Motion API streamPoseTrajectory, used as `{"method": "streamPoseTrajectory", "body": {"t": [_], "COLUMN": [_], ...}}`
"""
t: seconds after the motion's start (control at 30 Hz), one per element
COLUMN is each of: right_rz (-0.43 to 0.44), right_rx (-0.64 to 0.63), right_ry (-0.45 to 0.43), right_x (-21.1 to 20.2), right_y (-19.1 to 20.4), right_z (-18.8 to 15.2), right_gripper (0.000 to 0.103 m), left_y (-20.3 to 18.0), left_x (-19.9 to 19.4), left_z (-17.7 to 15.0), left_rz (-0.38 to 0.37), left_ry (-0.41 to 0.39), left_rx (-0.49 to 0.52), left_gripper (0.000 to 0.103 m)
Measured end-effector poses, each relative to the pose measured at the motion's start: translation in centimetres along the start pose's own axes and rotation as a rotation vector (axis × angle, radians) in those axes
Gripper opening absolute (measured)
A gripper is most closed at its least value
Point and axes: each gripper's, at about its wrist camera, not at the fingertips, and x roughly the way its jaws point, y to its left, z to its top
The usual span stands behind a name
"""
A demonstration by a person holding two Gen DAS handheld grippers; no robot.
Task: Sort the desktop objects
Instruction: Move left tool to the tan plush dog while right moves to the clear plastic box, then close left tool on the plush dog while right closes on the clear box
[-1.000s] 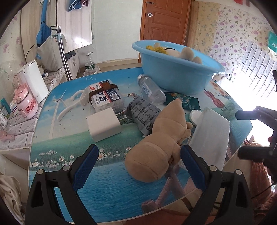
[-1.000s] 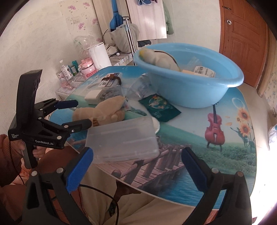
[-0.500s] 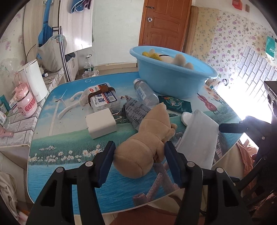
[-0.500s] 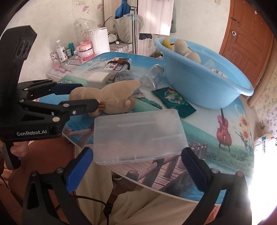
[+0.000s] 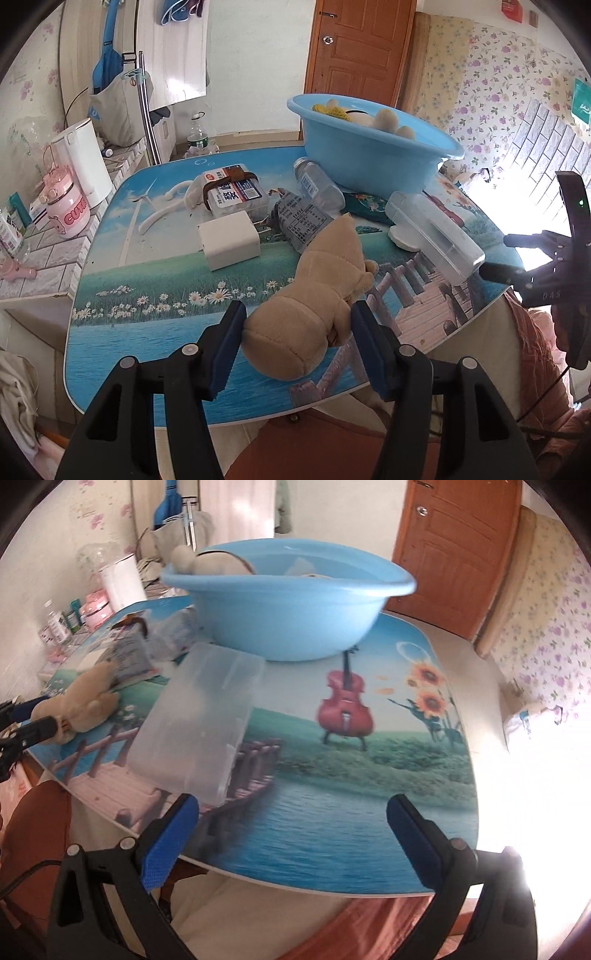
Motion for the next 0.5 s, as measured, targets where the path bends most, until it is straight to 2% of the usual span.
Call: {"method": "streamPoseTrajectory", "body": {"t": [0.1,0.27,0.4,0.5], "right_rz": [0.094,0.179,0.153,0.162], "right_rx": [0.044,0.016,-0.013,0.008], "right_ry": [-0.042,-0.065,-0.047,-0.037], "right_x": [-0.9,-0.2,1.7,2.8], "right_y": [-0.3,3.1,4.9,4.7], "right_z": [0.5,1.4,2.0,2.2], "right_gripper": [0.103,0.103,0.103,0.103], "left_y": [-0.4,-1.2,-2.2,-2.6], "left_x": [0.2,0.9,1.7,2.2], "left_z": [0.0,0.3,0.2,0.3], "left_rz": [0.012,0.028,0.058,0.073], "left_ry": [-0.006,-0.006,-0.003,-0.007], "left_rx": [0.01,0.012,0.044,0.057], "left_gripper": [0.06,0.065,0.075,0.076]}}
